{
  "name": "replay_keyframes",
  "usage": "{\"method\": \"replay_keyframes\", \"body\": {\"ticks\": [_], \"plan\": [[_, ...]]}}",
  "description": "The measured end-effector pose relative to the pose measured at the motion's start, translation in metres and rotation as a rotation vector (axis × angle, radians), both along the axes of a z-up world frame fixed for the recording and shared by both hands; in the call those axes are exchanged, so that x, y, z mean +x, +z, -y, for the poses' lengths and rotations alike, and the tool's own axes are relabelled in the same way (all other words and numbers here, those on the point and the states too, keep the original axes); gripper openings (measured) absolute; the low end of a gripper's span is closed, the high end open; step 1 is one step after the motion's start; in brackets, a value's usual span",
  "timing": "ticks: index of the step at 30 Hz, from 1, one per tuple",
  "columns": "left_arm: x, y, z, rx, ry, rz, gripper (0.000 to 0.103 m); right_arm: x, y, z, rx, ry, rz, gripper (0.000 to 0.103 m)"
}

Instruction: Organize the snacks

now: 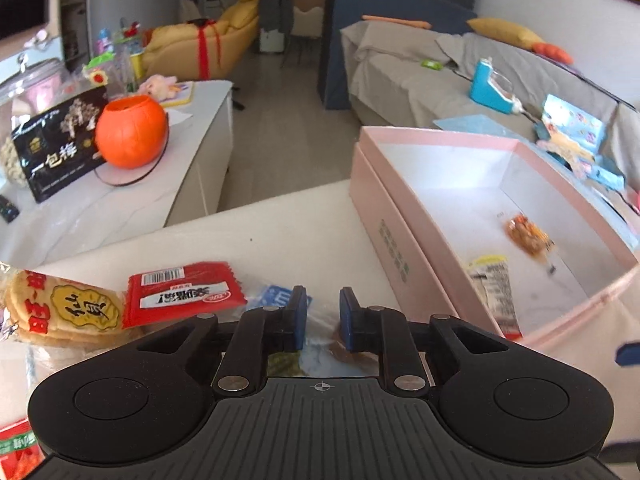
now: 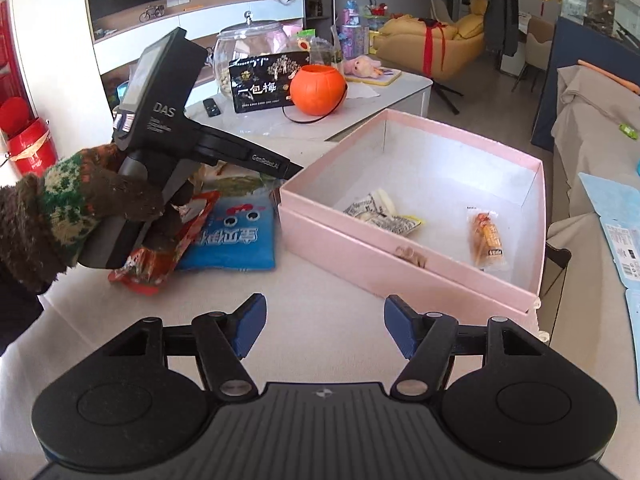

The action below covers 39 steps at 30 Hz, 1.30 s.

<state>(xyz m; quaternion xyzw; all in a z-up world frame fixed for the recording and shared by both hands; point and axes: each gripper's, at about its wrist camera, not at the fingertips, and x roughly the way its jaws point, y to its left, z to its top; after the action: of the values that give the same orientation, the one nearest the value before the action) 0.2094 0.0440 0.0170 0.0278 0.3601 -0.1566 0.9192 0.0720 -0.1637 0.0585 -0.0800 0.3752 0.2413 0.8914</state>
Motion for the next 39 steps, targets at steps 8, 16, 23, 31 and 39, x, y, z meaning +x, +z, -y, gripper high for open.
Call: {"method": "replay_keyframes", "body": {"ticks": [8, 16, 23, 31, 39], "plan": [[-0.076, 0.007, -0.029, -0.052, -0.055, -0.052, 0.023, 0.014, -0.015, -0.016, 0.075, 0.02, -0.065, 0.066], [-0.156, 0.026, -0.072, -0.314, 0.232, 0.13, 0.023, 0.035, 0.021, -0.067, 0.101, 0.101, -0.033, 0.067], [-0.173, 0.03, -0.107, -0.318, 0.427, 0.257, 0.023, 0.118, 0.036, -0.128, 0.06, 0.041, -0.12, 0.067], [-0.178, 0.025, -0.137, -0.336, 0.54, 0.228, 0.023, 0.197, -0.007, -0.213, 0.054, -0.113, -0.212, 0.081], [-0.176, 0.018, -0.145, -0.344, 0.558, 0.189, 0.023, 0.217, -0.033, -0.238, -0.059, -0.11, -0.239, 0.083]]}}
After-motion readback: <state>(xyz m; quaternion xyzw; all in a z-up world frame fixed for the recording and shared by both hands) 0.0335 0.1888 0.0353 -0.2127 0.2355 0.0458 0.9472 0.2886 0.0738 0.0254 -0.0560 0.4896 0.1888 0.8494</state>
